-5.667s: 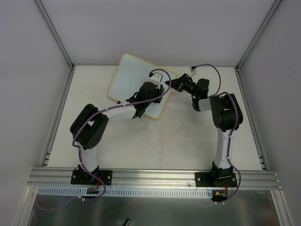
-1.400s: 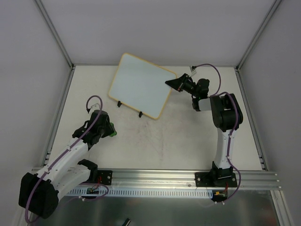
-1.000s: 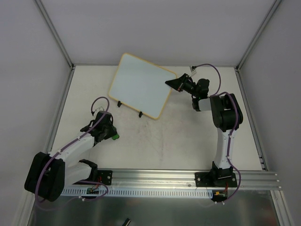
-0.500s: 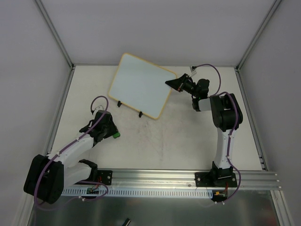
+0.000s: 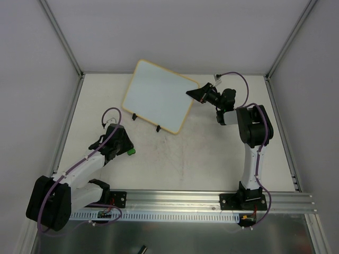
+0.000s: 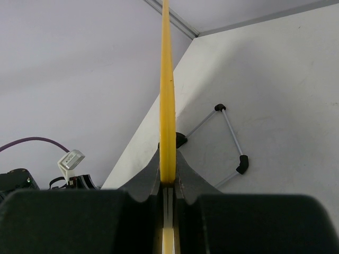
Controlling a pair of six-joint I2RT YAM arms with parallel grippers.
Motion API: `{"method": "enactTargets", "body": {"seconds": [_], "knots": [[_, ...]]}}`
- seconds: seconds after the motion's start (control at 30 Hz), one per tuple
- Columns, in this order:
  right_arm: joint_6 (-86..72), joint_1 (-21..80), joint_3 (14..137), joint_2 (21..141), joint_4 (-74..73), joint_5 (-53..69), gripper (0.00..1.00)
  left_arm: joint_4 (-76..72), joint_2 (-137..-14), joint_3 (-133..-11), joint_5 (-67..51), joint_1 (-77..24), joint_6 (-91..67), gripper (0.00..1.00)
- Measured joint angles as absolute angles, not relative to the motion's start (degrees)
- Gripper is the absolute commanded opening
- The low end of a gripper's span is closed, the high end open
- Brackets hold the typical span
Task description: Erase the whiteboard
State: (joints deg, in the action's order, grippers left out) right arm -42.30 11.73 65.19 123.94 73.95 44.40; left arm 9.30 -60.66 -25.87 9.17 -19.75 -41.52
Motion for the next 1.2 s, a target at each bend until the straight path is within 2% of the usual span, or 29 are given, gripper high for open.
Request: {"method": "enactTargets", "body": {"seconds": [0.1, 0.3, 0.5, 0.53, 0.67, 0.73, 0.93, 1.2], "knots": [[-42.0, 11.7, 65.2, 123.9, 74.1, 44.4, 0.15, 9.3, -59.9, -25.8, 9.2, -19.7, -41.5, 0.44], [-41.5, 11.7, 65.2, 124.0, 74.1, 44.4, 0.30, 9.3, -59.6, -25.6, 9.1, -19.7, -41.5, 0.45], [-41.3, 11.7, 65.1, 124.0, 74.1, 44.4, 0.41, 9.3, -59.5, -25.5, 9.0, -19.7, -41.5, 0.46], [-41.3, 11.7, 65.0, 124.0, 74.1, 44.4, 0.45, 9.3, -59.5, -25.5, 9.0, -19.7, -41.5, 0.46], [-41.0, 11.7, 64.8, 124.0, 74.1, 44.4, 0.47, 9.3, -59.3, -25.5, 9.0, -19.7, -41.5, 0.46], [-41.0, 11.7, 64.8, 124.0, 74.1, 44.4, 0.53, 9.3, -59.0, -25.4, 9.0, -19.7, -41.5, 0.46], [-40.9, 11.7, 64.8, 124.0, 74.1, 44.4, 0.52, 9.3, -58.7, -25.3, 9.0, -19.7, -41.5, 0.46], [-40.7, 11.7, 64.5, 124.0, 74.1, 44.4, 0.75, 9.3, -58.7, -25.3, 9.0, -19.7, -41.5, 0.46]]}}
